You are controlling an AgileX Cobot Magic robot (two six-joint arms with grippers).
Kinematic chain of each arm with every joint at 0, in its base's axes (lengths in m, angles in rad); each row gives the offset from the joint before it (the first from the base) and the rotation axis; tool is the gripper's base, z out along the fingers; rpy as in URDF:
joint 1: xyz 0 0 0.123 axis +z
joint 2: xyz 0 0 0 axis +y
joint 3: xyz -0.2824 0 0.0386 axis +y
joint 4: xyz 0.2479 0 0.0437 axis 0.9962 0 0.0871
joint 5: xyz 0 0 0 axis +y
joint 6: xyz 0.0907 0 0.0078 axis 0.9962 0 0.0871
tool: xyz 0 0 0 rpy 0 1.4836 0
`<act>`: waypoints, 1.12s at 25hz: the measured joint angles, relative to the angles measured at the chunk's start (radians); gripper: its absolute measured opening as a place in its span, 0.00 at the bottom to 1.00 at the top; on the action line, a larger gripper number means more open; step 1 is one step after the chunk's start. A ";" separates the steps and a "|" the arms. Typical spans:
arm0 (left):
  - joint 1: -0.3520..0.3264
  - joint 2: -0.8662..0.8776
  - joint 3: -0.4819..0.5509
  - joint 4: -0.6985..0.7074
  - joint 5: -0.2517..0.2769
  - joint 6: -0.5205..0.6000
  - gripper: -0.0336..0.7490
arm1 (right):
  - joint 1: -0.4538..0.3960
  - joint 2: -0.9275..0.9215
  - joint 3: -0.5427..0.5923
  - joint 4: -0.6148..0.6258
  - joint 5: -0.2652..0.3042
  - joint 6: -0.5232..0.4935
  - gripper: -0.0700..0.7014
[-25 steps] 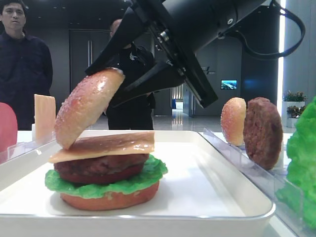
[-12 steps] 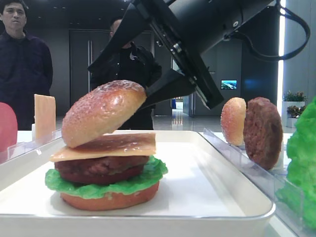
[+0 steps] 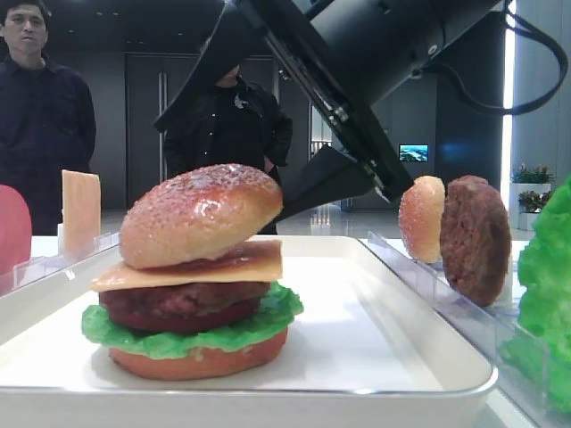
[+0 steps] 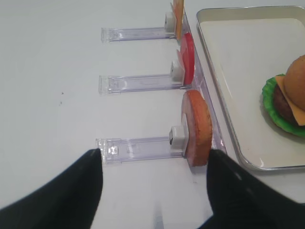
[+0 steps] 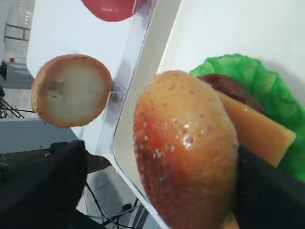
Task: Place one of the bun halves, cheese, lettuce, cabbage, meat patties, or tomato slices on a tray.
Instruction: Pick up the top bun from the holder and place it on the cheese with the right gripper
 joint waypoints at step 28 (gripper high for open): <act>0.000 0.000 0.000 -0.002 0.000 0.000 0.70 | 0.000 -0.014 -0.033 -0.267 -0.056 0.196 0.80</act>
